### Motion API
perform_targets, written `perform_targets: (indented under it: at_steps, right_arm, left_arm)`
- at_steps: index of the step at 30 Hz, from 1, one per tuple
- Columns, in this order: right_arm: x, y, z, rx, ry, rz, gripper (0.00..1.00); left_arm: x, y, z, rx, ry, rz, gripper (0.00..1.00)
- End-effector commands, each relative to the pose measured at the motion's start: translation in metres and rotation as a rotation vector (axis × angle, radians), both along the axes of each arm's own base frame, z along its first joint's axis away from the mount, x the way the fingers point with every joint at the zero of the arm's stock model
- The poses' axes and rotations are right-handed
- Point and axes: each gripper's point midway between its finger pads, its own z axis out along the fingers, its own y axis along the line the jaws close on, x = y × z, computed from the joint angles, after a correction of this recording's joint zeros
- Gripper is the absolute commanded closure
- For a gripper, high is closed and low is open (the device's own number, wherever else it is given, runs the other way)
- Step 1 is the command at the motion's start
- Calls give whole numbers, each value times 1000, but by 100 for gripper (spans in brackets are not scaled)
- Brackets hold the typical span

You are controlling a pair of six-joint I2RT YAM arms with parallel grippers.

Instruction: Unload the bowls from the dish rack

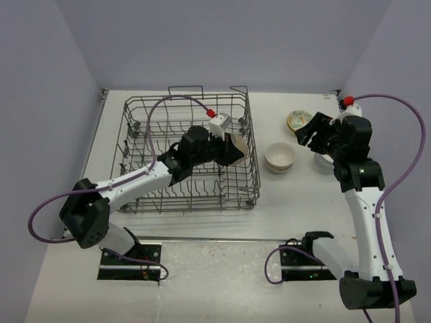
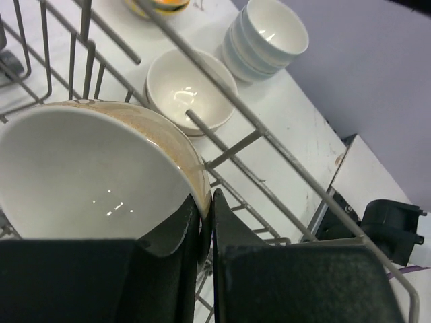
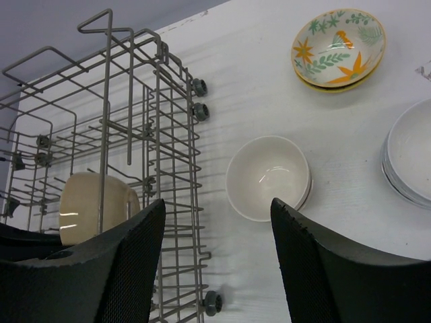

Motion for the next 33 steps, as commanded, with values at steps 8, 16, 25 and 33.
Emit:
perform_targets:
  at_steps: [8, 16, 25, 33]
  right_arm:
    - [-5, 18, 36, 17, -65, 101, 31]
    - [-15, 90, 86, -36, -61, 316, 31]
    - [-38, 178, 88, -175, 21, 564, 31]
    - [-47, 208, 38, -279, 156, 655, 31]
  left_arm:
    - [19, 10, 91, 65, -413, -35, 100]
    - [-9, 69, 122, 429, -712, -16, 100]
    - [-84, 59, 91, 571, -697, -422, 100]
    - [-102, 63, 97, 547, -758, -496, 100]
